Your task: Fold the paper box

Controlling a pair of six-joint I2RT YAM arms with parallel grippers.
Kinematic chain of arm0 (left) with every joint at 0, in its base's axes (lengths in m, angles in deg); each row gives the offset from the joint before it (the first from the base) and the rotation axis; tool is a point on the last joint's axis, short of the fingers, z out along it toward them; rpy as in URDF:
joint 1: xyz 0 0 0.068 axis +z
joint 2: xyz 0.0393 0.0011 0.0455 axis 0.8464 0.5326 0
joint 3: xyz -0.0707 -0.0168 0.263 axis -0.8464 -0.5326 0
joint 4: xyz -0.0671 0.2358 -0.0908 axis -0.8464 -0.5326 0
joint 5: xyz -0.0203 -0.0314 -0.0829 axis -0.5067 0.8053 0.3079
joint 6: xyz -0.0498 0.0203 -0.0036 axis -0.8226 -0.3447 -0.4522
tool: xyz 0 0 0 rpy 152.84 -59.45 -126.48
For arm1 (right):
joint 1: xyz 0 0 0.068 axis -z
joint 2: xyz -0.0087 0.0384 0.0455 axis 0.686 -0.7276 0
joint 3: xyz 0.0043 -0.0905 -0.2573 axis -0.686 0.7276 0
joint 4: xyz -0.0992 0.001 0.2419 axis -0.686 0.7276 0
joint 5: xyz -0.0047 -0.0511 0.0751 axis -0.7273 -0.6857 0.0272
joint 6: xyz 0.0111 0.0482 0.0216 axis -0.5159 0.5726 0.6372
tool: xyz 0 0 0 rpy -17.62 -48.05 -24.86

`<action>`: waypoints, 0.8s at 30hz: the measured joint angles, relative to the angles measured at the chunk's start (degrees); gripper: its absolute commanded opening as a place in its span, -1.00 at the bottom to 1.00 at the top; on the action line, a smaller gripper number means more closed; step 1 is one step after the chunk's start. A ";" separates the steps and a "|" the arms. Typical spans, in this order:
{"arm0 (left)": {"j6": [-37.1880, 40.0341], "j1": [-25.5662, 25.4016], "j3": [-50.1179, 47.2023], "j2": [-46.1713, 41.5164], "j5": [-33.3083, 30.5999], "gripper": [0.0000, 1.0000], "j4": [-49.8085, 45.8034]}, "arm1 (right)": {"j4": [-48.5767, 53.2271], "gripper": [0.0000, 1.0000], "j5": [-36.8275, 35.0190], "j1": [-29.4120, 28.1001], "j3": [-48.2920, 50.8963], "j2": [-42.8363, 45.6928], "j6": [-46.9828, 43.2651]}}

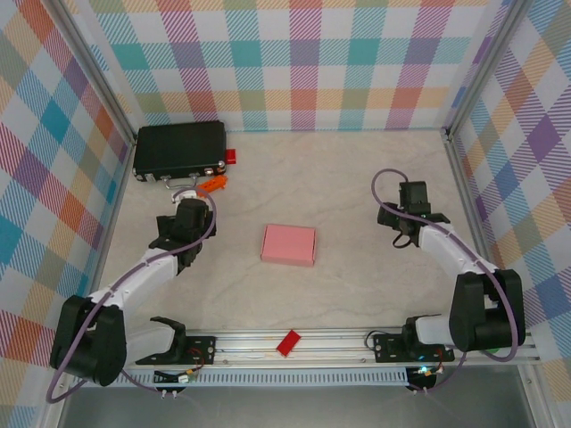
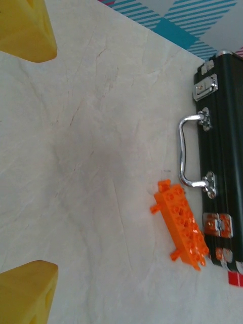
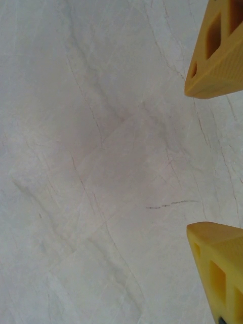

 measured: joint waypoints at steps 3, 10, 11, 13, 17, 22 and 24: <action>0.31 2.29 -0.92 1.53 2.58 1.00 2.80 | -4.13 0.43 2.56 1.68 3.02 0.15 -2.12; 0.37 7.26 -1.01 5.60 9.81 0.99 7.37 | -14.34 0.57 8.72 5.09 7.34 0.17 -5.86; 0.39 7.74 -1.01 6.25 10.69 0.99 7.87 | -15.76 0.57 9.60 5.42 8.09 0.24 -6.21; 0.39 8.72 -1.14 7.17 12.74 0.99 9.07 | -18.86 0.59 11.43 6.12 9.79 0.52 -6.84; 0.44 10.47 -3.74 7.45 16.87 1.00 15.43 | -25.57 0.61 14.38 7.04 12.98 0.92 -8.17; 0.92 12.04 -9.14 8.00 21.81 1.00 24.37 | -33.46 0.62 17.59 7.39 15.47 0.90 -9.88; 1.22 12.70 -10.01 8.72 23.58 1.00 27.12 | -37.27 0.63 18.36 7.50 16.81 0.85 -10.75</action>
